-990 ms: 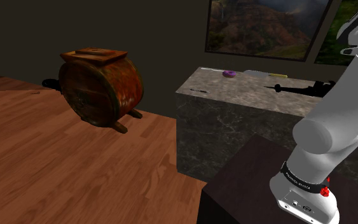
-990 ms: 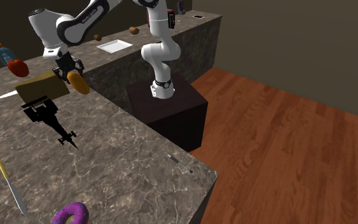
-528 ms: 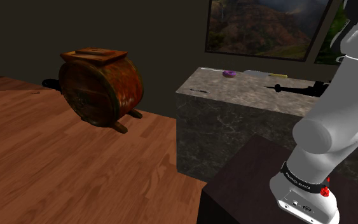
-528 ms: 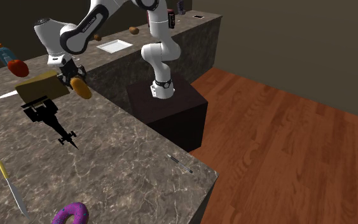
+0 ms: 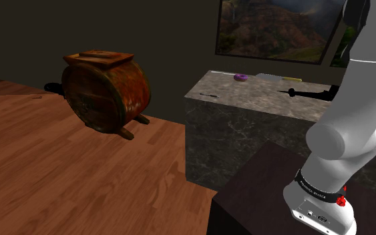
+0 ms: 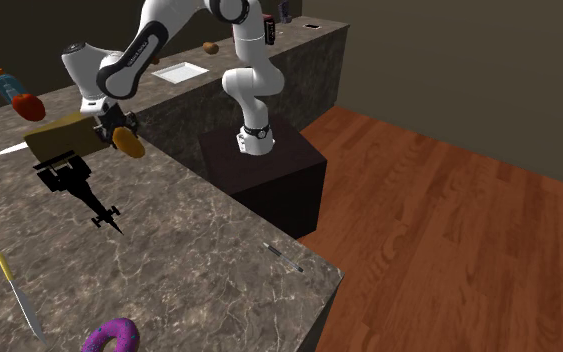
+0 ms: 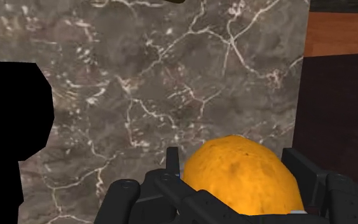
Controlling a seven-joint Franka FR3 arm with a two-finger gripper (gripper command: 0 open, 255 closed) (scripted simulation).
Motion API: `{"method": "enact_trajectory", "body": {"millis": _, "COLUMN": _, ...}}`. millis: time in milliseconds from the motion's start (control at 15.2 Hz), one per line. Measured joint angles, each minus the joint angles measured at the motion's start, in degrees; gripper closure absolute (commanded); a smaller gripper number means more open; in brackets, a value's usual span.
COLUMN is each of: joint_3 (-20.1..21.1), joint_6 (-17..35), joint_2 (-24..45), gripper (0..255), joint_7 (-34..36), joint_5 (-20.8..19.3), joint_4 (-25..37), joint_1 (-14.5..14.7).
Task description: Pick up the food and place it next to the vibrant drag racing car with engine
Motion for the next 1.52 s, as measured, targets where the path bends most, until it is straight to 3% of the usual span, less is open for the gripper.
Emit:
{"method": "enact_trajectory", "body": {"millis": 132, "joint_3": 0.72, "joint_6": 0.89, "joint_2": 1.45, "gripper": 255, "joint_7": -1.29, "joint_5": 1.69, "joint_4": -0.07, "joint_1": -1.17}}
{"method": "enact_trajectory", "body": {"millis": 462, "joint_3": 0.64, "joint_6": 1.43, "joint_2": 1.38, "gripper": 255, "joint_7": -1.23, "joint_5": 1.72, "joint_4": -0.46, "joint_1": -1.06}}
{"method": "enact_trajectory", "body": {"millis": 528, "joint_3": 0.78, "joint_6": 1.73, "joint_2": 1.55, "gripper": 0, "joint_7": -1.40, "joint_5": 1.96, "joint_4": -0.45, "joint_1": -1.18}}
{"method": "enact_trajectory", "body": {"millis": 924, "joint_3": 1.09, "joint_6": 2.92, "joint_2": 1.69, "gripper": 0, "joint_7": -1.62, "joint_5": 2.23, "joint_4": -0.46, "joint_1": -1.17}}
{"method": "enact_trajectory", "body": {"millis": 1254, "joint_3": -2.32, "joint_6": -4.64, "joint_2": -5.22, "gripper": 0, "joint_7": 4.43, "joint_5": -5.85, "joint_4": 1.80, "joint_1": 3.61}}
{"method": "enact_trajectory", "body": {"millis": 1518, "joint_3": -2.55, "joint_6": -5.50, "joint_2": -6.15, "gripper": 0, "joint_7": 5.13, "joint_5": -6.98, "joint_4": 2.14, "joint_1": 3.90}}
